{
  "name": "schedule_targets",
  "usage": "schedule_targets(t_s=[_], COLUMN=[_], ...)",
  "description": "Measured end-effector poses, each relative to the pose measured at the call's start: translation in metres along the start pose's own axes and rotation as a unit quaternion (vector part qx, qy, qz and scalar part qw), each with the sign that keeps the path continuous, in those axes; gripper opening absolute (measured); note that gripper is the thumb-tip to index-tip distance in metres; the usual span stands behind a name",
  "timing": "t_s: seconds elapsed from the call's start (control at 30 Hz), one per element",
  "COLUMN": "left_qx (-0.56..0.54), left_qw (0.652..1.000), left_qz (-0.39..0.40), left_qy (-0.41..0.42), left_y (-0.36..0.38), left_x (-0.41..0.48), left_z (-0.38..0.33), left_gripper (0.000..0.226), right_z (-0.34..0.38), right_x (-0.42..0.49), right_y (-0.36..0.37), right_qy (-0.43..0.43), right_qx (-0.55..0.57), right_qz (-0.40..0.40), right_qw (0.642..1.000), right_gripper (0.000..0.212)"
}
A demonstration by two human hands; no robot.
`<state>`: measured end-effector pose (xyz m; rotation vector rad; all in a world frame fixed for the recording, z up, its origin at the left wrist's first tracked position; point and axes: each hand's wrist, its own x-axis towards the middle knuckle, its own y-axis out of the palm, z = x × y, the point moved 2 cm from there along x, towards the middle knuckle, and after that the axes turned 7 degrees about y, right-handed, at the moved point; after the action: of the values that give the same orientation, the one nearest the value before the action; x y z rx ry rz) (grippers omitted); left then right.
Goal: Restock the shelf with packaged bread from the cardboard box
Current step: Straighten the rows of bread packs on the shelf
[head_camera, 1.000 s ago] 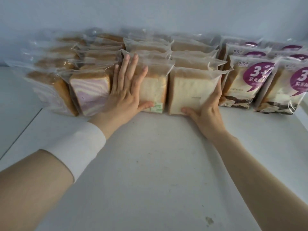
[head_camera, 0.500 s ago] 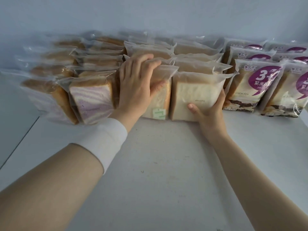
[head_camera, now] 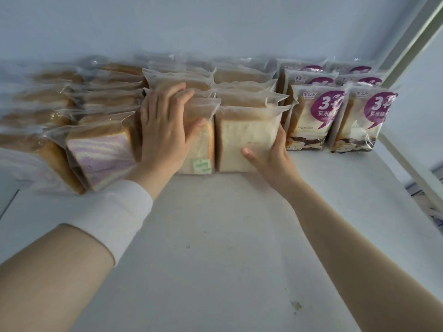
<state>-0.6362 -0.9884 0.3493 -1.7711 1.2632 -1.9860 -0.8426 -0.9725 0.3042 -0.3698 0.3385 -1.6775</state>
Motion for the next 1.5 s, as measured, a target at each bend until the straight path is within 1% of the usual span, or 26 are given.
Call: schedule_targets(t_s=[0.07, 0.13, 0.2, 0.27, 0.33, 0.4, 0.5, 0.6, 0.67, 0.73, 0.8, 0.9, 1.0, 1.07, 1.13, 1.2, 1.27, 1.37, 1.5], left_qx=[-0.024, -0.048, -0.06, -0.054, -0.041, -0.024, 0.037, 0.085, 0.074, 0.065, 0.069, 0.079, 0.081, 0.064, 0.047, 0.042, 0.047, 0.071, 0.11], left_qw=[0.999, 0.996, 0.994, 0.992, 0.982, 0.97, 0.951, 0.927, 0.918, 0.917, 0.921, 0.92, 0.916, 0.915, 0.914, 0.914, 0.911, 0.914, 0.923], left_qz=[-0.027, -0.07, -0.068, -0.011, 0.086, 0.164, 0.26, 0.335, 0.366, 0.366, 0.346, 0.337, 0.349, 0.361, 0.372, 0.378, 0.386, 0.372, 0.327], left_qy=[0.008, 0.03, 0.066, 0.116, 0.164, 0.178, 0.164, 0.146, 0.133, 0.146, 0.167, 0.183, 0.18, 0.166, 0.153, 0.144, 0.138, 0.144, 0.171], left_y=[-0.01, -0.019, -0.02, -0.01, 0.01, 0.038, 0.076, 0.1, 0.108, 0.109, 0.106, 0.103, 0.1, 0.095, 0.09, 0.088, 0.089, 0.095, 0.098], left_x=[0.002, 0.011, 0.03, 0.055, 0.076, 0.094, 0.122, 0.145, 0.154, 0.156, 0.154, 0.149, 0.148, 0.147, 0.145, 0.141, 0.139, 0.138, 0.134], left_z=[-0.008, -0.026, -0.053, -0.087, -0.121, -0.146, -0.163, -0.168, -0.168, -0.163, -0.155, -0.147, -0.146, -0.147, -0.146, -0.143, -0.142, -0.143, -0.144], left_gripper=[0.051, 0.051, 0.049, 0.052, 0.065, 0.085, 0.109, 0.123, 0.125, 0.122, 0.121, 0.12, 0.119, 0.119, 0.121, 0.121, 0.118, 0.11, 0.106], right_z=[0.004, 0.003, -0.009, -0.028, -0.048, -0.067, -0.087, -0.096, -0.099, -0.101, -0.103, -0.098, -0.091, -0.088, -0.087, -0.086, -0.086, -0.085, -0.083], right_x=[-0.01, -0.023, -0.03, -0.026, -0.01, 0.015, 0.056, 0.09, 0.101, 0.105, 0.105, 0.103, 0.101, 0.098, 0.09, 0.08, 0.073, 0.075, 0.081], right_y=[-0.019, -0.05, -0.089, -0.13, -0.165, -0.19, -0.203, -0.203, -0.202, -0.196, -0.185, -0.169, -0.167, -0.171, -0.175, -0.177, -0.174, -0.164, -0.156], right_qy=[-0.011, -0.039, -0.056, -0.04, -0.002, 0.027, 0.033, 0.006, -0.008, -0.023, -0.052, -0.074, -0.07, -0.06, -0.052, -0.05, -0.063, -0.081, -0.093], right_qx=[-0.022, -0.059, -0.071, -0.063, -0.041, -0.027, -0.01, 0.063, 0.079, 0.082, 0.077, 0.08, 0.082, 0.082, 0.075, 0.061, 0.018, -0.054, -0.075], right_qz=[-0.005, -0.068, -0.14, -0.192, -0.209, -0.191, -0.109, -0.027, 0.009, 0.032, 0.033, 0.025, 0.018, 0.015, 0.012, 0.023, 0.025, -0.02, -0.062], right_qw=[1.0, 0.995, 0.986, 0.979, 0.977, 0.981, 0.993, 0.998, 0.997, 0.996, 0.995, 0.994, 0.994, 0.995, 0.996, 0.997, 0.998, 0.995, 0.991], right_gripper=[0.099, 0.091, 0.084, 0.081, 0.09, 0.106, 0.121, 0.124, 0.117, 0.103, 0.093, 0.096, 0.095, 0.102, 0.113, 0.118, 0.117, 0.111, 0.105])
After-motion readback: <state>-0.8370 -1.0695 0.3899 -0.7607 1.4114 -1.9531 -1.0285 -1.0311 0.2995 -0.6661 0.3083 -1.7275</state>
